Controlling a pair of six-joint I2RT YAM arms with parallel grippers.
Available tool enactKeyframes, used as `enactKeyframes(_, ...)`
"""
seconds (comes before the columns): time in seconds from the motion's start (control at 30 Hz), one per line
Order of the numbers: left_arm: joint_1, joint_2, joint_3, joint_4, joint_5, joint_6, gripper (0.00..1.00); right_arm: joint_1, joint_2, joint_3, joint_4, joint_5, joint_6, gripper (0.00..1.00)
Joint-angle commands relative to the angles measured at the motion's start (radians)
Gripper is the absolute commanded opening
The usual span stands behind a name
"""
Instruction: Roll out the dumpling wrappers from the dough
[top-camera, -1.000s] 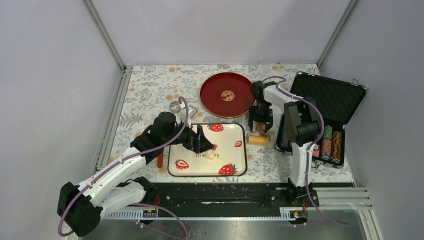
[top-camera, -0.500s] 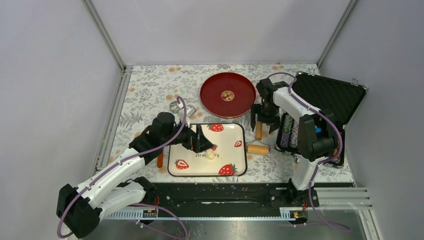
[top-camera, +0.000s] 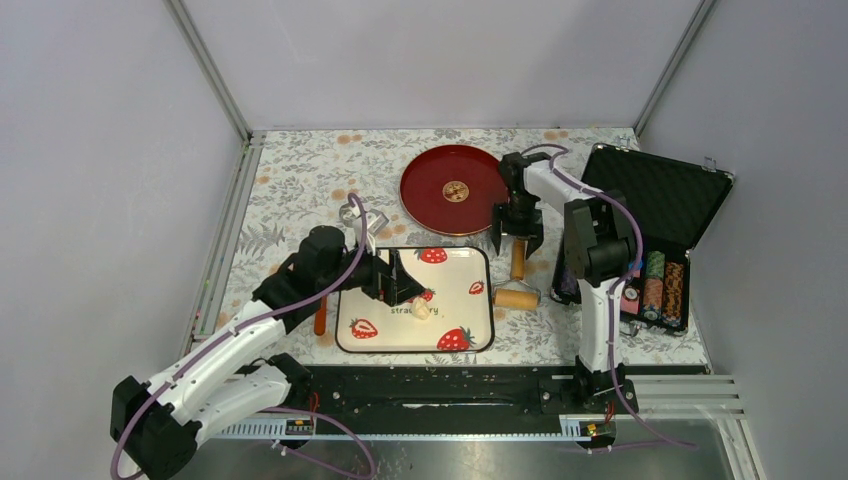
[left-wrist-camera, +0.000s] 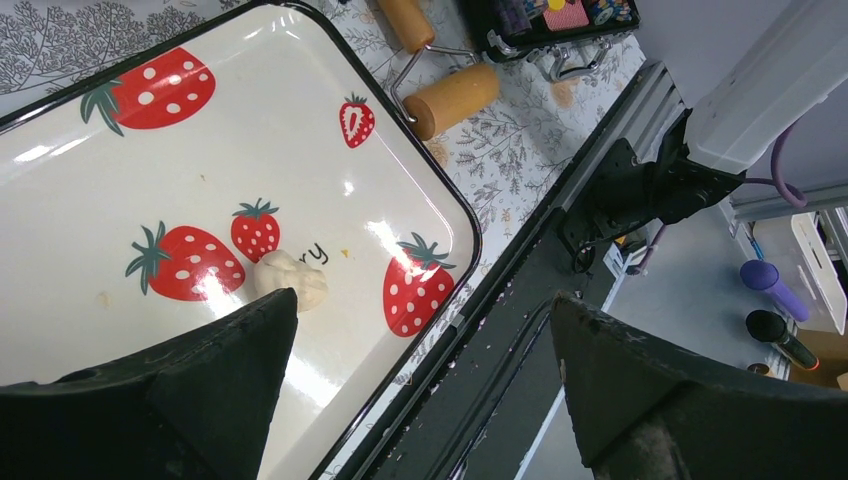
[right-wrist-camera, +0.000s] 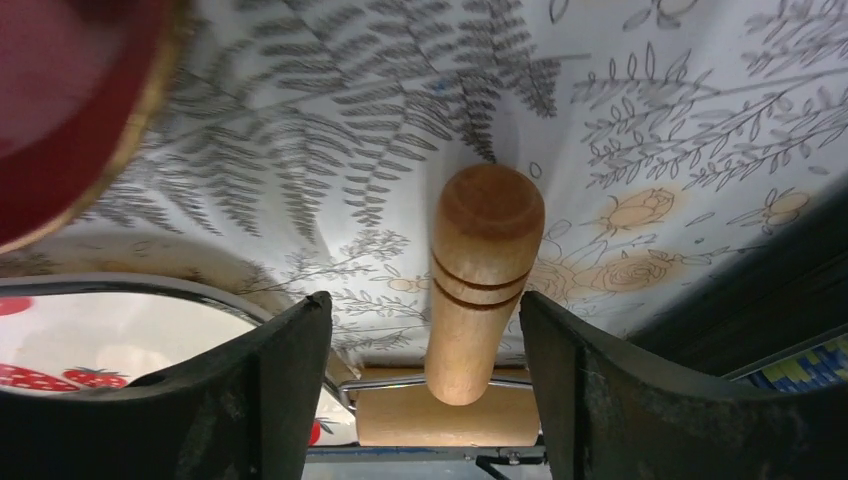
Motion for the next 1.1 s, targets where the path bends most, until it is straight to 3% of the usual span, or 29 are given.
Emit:
enactKeyframes(0.0,-0.003,-0.032,-0.003,0.02,-0.03,-0.01,0.96,-0.004,-0.016,-0.024,-0.072,0.005,0.022,0.74)
enactKeyframes(0.5,-0.003,-0.035,0.042,0.044,-0.025,-0.038,0.96,0.003,-0.075,-0.165,-0.08,-0.03,0.027,0.56)
enactKeyframes(0.6,-0.002,-0.04,0.042,0.05,-0.026,-0.046,0.96,0.009,-0.083,-0.183,-0.077,-0.033,0.015,0.43)
enactKeyframes(0.8,-0.004,-0.058,0.044,0.053,-0.025,-0.057,0.96,0.009,-0.104,-0.209,-0.054,-0.037,-0.011,0.0)
enactKeyframes(1.07,-0.003,-0.062,0.037,0.037,-0.022,-0.058,0.96,0.009,-0.245,-0.285,0.017,-0.023,-0.017,0.0)
